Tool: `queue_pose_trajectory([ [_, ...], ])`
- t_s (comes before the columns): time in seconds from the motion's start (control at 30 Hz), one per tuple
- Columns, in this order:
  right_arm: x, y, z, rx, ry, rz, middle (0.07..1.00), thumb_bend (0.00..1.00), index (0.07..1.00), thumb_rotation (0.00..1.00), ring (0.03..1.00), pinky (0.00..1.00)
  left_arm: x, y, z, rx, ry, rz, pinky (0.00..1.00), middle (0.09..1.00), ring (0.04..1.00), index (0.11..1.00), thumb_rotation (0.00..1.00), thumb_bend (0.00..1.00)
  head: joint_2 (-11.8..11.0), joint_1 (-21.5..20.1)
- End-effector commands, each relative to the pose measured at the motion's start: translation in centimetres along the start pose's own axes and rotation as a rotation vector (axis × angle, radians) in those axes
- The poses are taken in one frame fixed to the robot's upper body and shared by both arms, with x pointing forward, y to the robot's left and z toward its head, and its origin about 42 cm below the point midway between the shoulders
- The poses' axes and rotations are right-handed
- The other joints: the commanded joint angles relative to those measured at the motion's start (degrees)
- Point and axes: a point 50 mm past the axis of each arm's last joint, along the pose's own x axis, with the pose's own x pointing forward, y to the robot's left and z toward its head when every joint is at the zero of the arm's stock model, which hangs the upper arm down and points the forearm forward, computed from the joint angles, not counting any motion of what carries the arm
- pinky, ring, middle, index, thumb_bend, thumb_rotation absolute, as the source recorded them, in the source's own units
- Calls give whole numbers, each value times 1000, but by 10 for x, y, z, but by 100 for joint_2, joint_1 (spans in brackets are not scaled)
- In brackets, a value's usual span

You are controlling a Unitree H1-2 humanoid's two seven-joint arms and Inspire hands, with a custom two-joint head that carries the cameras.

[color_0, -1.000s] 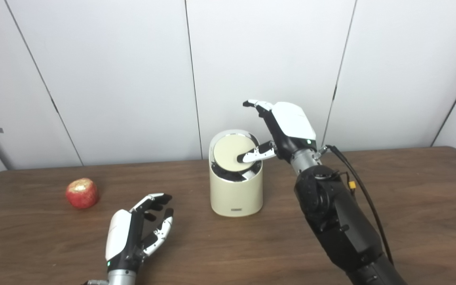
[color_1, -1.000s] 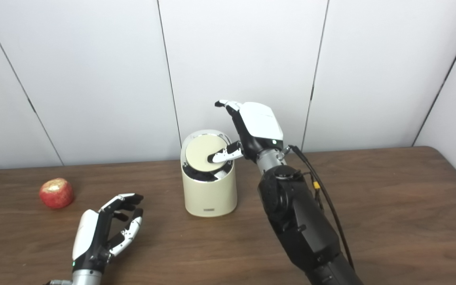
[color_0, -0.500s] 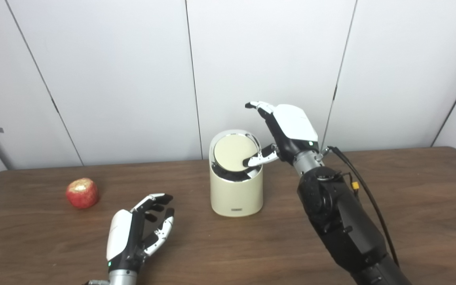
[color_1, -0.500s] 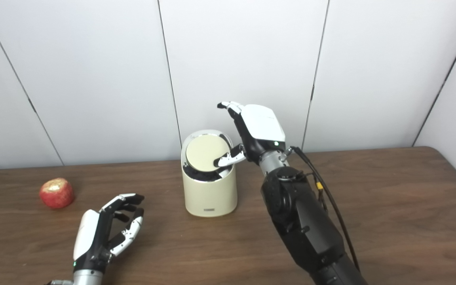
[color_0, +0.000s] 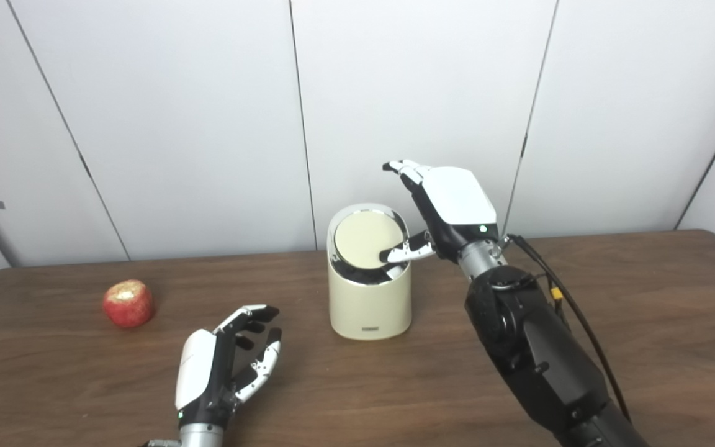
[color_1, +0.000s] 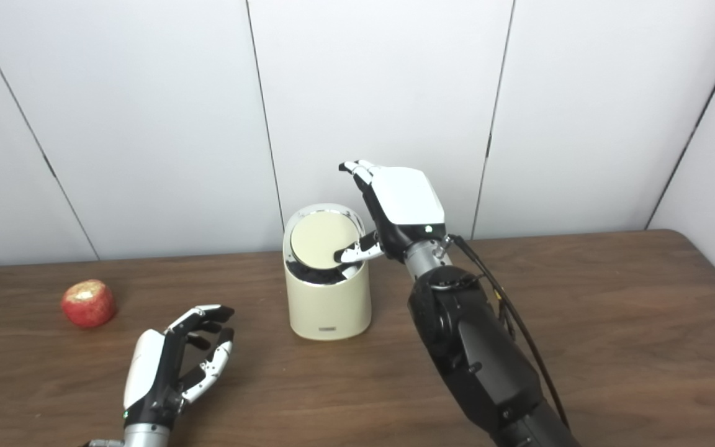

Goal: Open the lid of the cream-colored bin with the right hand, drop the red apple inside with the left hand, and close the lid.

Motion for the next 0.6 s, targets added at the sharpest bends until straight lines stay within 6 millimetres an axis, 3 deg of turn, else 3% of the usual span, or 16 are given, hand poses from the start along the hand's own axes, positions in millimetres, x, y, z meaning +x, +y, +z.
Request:
queue_pose_trajectory([
  [0.0,4,-5,3,-31,-3,-22,887,906,869,275,850,753,2,-5,10,-14,-26,25,540,693,659,693,428,264,-2,7],
  [0.13,5,-7,7,-73,-4,6,906,892,888,329,875,786,3,-7,11,-18,-25,27,549,695,664,694,423,267,-8,7],
  [0.27,6,-6,13,-193,-21,28,906,939,891,358,867,776,3,-8,13,-28,-31,30,541,690,658,690,412,269,-9,5],
  [0.57,10,-6,19,-284,-27,79,902,1000,900,329,863,776,2,-7,13,-19,-33,23,541,691,658,691,397,262,-2,-18],
])
